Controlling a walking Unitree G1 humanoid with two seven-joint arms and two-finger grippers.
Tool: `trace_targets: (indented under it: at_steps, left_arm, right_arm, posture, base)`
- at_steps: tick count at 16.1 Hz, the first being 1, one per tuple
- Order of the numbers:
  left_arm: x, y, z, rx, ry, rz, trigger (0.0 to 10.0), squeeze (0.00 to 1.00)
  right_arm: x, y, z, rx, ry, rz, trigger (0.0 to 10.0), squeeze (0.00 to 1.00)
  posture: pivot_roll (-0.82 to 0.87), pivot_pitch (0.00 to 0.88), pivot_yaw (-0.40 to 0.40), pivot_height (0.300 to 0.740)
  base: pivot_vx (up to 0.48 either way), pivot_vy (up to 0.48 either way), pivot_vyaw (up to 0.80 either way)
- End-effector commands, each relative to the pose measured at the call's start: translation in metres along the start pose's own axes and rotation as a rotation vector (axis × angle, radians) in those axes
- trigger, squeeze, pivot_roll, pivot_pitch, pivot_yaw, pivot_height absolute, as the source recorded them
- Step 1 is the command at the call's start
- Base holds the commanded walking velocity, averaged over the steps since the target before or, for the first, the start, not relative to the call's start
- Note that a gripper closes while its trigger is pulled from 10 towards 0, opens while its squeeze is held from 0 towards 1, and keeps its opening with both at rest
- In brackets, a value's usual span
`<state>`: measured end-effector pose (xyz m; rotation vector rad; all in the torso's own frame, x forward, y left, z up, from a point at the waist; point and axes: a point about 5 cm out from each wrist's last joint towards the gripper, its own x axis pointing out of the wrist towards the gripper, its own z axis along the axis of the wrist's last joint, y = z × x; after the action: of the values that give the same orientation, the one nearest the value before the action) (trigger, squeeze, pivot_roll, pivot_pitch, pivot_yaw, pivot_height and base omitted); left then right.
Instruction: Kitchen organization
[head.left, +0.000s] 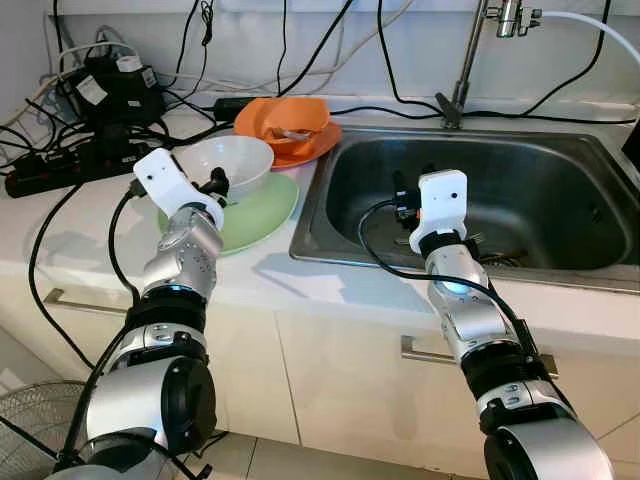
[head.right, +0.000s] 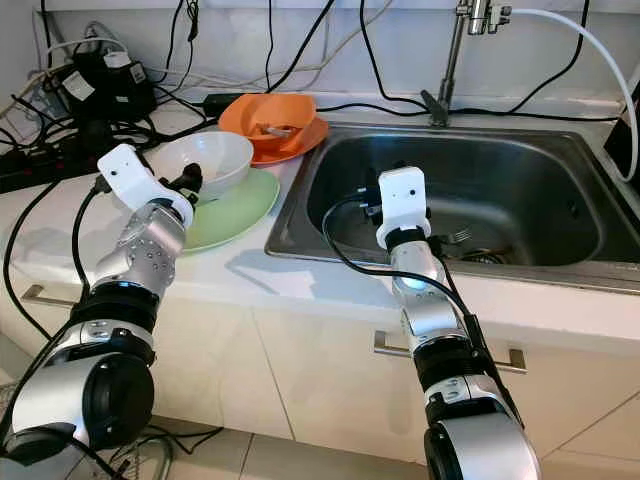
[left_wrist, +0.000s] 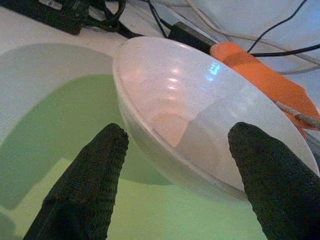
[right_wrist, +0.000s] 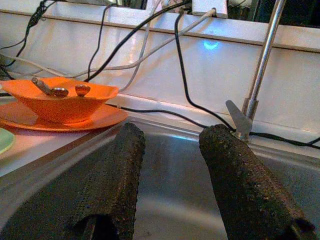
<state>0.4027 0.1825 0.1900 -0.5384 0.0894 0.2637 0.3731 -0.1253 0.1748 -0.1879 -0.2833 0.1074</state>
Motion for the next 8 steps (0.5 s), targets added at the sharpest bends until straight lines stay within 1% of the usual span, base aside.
trace_targets:
  at_steps: [1, 4, 8]
  left_arm:
    - [0.002, 0.005, -0.002, -0.007, 0.032, 0.038, 10.0, 0.0]
    - [0.001, 0.011, -0.011, -0.015, 0.076, 0.063, 10.0, 0.0]
    - [0.0, 0.014, -0.023, -0.026, 0.133, 0.078, 10.0, 0.0]
  right_arm:
    - [0.003, 0.002, 0.008, 0.003, -0.026, 0.012, 10.0, 0.0]
    - [0.004, 0.003, 0.008, 0.005, -0.026, 0.019, 10.0, 0.0]
    - [0.004, 0.004, 0.008, 0.002, -0.024, 0.03, 10.0, 0.0]
  posture:
    - [0.07, 0.01, 0.065, 0.74]
    - [0.07, 0.009, 0.066, 0.74]
    - [0.07, 0.012, 0.061, 0.74]
  base:
    - [0.0, 0.0, 0.0]
    - [0.0, 0.0, 0.0]
    - [0.0, 0.0, 0.0]
